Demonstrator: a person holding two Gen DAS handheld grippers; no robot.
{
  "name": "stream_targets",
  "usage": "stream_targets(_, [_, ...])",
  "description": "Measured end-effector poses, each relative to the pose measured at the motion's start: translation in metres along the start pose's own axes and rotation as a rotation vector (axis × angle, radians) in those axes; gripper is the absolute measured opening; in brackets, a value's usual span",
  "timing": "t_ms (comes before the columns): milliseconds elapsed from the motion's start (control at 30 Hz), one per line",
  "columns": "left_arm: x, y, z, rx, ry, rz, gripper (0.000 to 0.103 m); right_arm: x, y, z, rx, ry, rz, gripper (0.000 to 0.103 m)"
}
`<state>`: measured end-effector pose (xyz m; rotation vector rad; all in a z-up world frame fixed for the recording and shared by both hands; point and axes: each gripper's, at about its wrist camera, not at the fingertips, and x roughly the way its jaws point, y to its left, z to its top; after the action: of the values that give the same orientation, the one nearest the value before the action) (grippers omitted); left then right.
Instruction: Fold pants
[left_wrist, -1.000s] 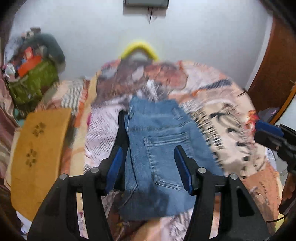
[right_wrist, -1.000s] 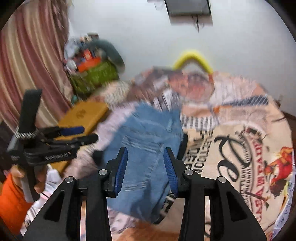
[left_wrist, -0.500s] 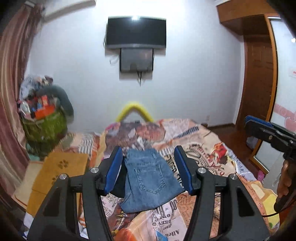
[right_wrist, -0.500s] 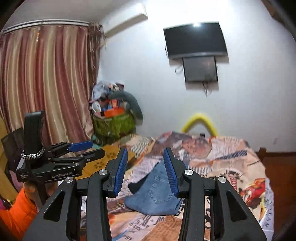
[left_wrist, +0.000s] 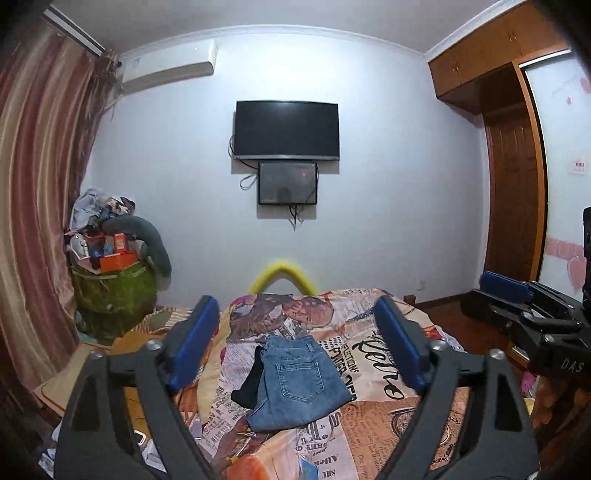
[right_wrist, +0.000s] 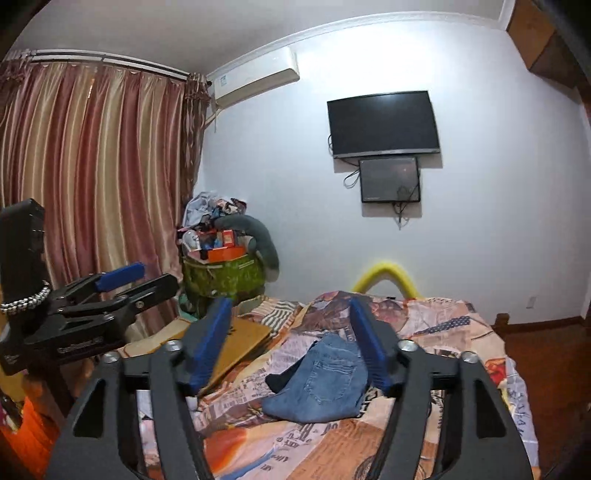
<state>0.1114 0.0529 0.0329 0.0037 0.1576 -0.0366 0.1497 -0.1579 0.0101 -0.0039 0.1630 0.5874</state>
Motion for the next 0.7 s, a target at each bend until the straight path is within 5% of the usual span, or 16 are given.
stream_targets(100, [-0.005,0.001,-0.003,-0.016,-0.014,0.004,0.103,-0.003,-0.001,0.001,0.003,-0.014,-0.027,0.089])
stream_targets(233, [-0.008,0.005,-0.005,-0.054,-0.01,0.003,0.103,-0.006,0.001,0.003,-0.009,-0.03,-0.058,0.102])
stream_targets(700, [-0.006,0.005,-0.011,-0.048,0.003,0.019,0.103,-0.01,-0.007,-0.008,0.022,-0.026,-0.076,0.102])
